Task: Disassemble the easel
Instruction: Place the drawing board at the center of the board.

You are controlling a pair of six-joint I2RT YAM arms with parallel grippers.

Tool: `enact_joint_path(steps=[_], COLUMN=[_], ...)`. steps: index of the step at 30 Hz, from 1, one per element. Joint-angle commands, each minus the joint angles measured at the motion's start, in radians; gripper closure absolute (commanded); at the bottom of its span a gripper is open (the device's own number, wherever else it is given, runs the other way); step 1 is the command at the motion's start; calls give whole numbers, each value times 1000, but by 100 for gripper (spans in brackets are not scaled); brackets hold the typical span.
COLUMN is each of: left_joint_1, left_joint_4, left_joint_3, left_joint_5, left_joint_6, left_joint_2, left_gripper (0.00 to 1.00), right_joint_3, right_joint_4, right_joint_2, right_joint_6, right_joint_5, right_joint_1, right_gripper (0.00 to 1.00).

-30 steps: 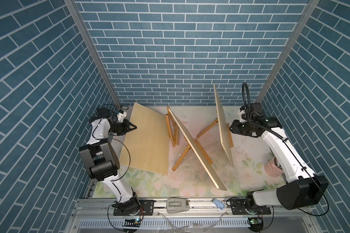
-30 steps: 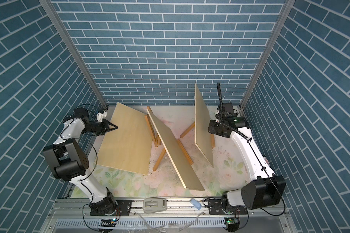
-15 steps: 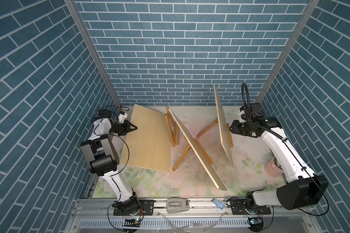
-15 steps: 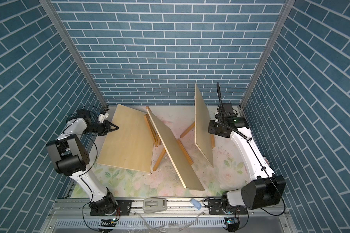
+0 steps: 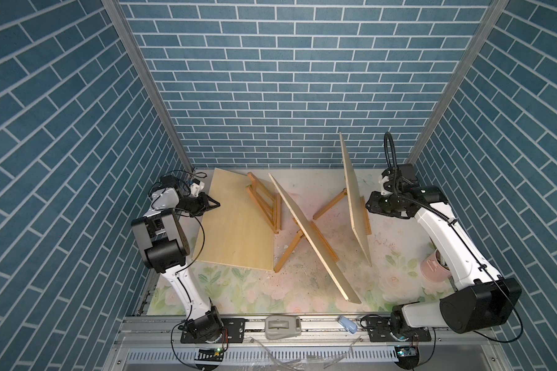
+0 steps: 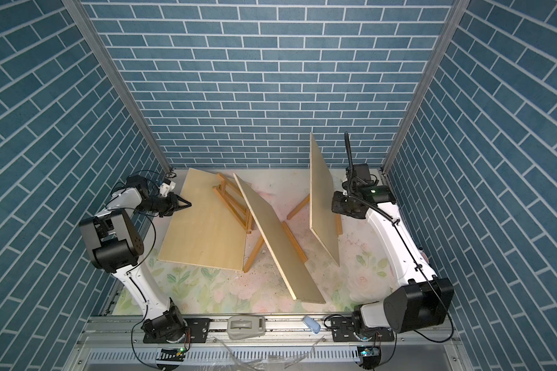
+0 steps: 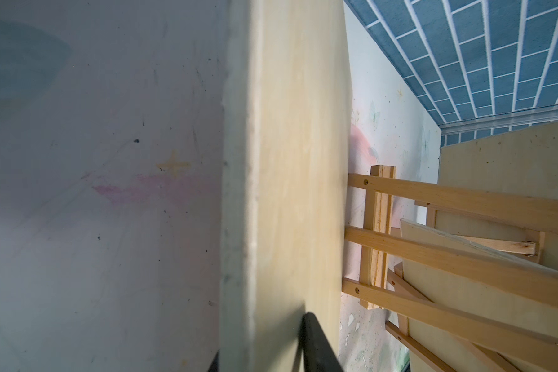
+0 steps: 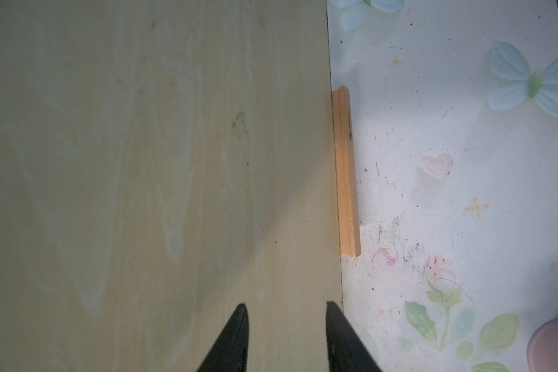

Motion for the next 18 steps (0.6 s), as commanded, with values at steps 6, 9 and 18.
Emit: enact_joint_path(steps=[6, 9, 18], left_joint_1=[-17, -16, -16], left_joint_4=[-91, -92, -103], left_joint_3=[-46, -46, -33], left_joint_5=[-821, -828, -852], left_joint_6=[36, 35, 24], left_joint_2=[147, 149, 161], left_gripper=[71, 69, 57], right_joint_3=[-13, -17, -26], right_joint_4=[-40, -42, -38], right_joint_2=[9, 7, 10], right_joint_6=[33, 34, 36], right_joint_5=[23, 23, 19], right_joint_1=[8, 8, 9], right_gripper=[59, 59, 59])
